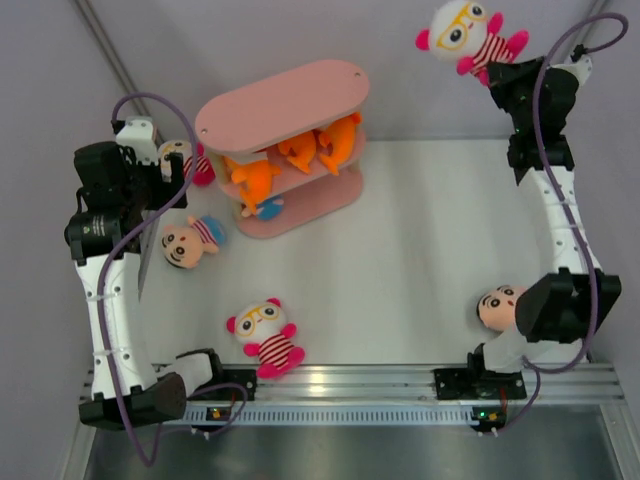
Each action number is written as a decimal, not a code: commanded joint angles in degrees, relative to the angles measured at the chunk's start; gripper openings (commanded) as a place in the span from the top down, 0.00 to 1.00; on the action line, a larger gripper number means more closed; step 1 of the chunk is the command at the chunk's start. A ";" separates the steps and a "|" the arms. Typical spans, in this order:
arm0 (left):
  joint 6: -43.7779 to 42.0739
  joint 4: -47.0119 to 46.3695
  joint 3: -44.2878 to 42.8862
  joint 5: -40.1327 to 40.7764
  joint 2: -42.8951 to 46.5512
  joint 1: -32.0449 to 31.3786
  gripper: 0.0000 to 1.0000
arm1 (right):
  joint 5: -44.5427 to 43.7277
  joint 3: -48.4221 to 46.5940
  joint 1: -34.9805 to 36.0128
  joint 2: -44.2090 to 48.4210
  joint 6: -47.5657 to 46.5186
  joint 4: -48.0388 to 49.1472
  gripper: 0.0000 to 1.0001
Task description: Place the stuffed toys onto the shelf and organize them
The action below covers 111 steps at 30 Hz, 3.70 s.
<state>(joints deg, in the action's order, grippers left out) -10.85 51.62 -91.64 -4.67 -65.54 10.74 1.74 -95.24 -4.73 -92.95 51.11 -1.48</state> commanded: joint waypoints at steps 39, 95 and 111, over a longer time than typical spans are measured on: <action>-1.01 -0.64 5.06 -3.24 6.03 -6.52 0.02 | -47.53 -26.67 47.10 -16.22 23.59 -15.49 0.86; -15.25 -3.63 -38.70 -12.48 -70.16 3.68 0.09 | -11.05 16.67 50.61 19.47 -53.48 23.01 0.18; -12.61 -11.01 -43.45 -5.36 -77.90 3.06 0.47 | -8.94 17.19 50.00 18.24 -56.03 23.19 0.14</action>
<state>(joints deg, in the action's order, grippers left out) -22.98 44.16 -132.57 -11.44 -142.10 13.76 -7.81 -78.26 45.56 -75.81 -4.05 20.14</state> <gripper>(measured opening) 0.549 0.860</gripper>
